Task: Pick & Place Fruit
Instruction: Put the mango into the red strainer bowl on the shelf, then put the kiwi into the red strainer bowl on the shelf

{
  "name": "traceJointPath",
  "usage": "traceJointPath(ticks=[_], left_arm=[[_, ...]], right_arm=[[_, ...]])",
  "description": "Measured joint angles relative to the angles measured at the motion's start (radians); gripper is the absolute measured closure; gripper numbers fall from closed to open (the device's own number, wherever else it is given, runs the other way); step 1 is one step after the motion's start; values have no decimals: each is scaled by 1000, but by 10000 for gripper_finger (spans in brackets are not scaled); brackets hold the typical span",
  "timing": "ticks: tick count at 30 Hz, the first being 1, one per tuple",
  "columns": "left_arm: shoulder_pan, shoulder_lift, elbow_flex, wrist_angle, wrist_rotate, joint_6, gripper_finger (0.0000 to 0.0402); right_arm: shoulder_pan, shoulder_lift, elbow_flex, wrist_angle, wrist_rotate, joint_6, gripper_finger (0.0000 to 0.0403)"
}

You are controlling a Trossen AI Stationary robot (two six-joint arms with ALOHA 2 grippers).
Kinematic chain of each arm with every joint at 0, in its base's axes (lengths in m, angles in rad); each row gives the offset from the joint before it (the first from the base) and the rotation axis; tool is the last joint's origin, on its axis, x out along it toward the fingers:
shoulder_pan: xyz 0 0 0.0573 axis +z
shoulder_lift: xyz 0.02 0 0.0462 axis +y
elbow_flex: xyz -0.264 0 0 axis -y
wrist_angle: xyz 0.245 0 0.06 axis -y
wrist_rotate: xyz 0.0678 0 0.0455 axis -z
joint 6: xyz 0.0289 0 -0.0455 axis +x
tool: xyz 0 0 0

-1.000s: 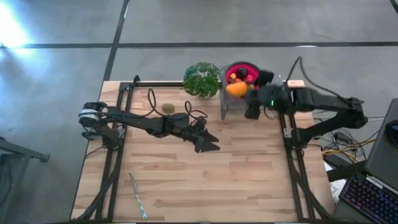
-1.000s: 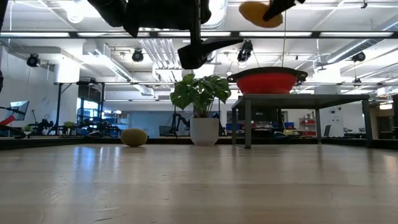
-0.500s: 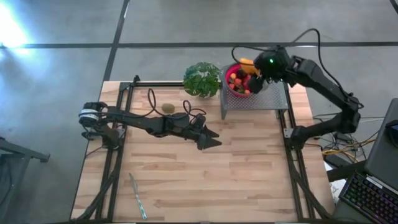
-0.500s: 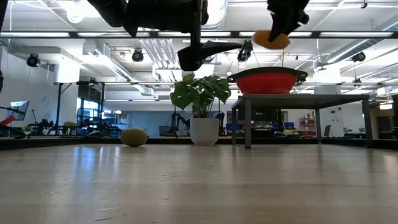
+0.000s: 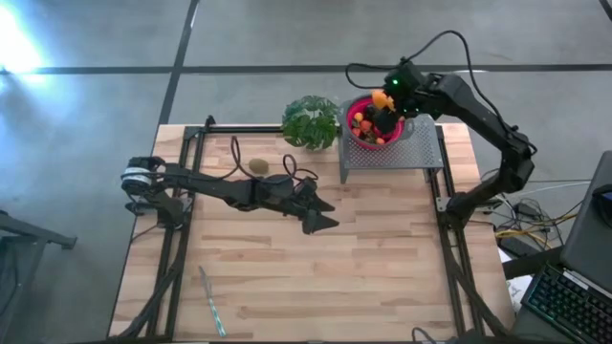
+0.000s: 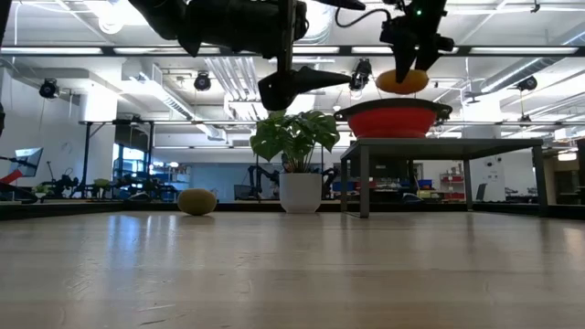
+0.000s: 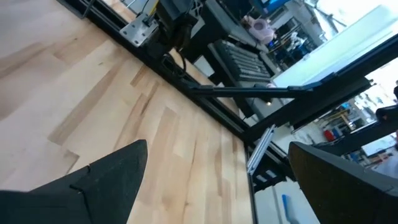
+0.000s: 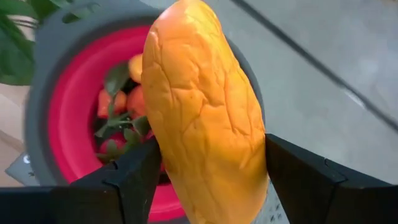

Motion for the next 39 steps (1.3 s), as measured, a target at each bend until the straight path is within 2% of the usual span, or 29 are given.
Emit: traceJointPath(ticks=[5, 14, 25, 39], left_arm=[[1, 0, 0, -33, 0, 17, 7], [0, 0, 0, -70, 0, 121, 7], [0, 0, 0, -82, 0, 154, 7], [1, 0, 0, -83, 3, 165, 7]], right_arm=[[-11, 35, 12, -48, 2, 57, 138], [-16, 57, -26, -50, 13, 62, 158], [-39, 95, -43, -50, 13, 76, 121], [-39, 98, -19, -81, 14, -10, 80]])
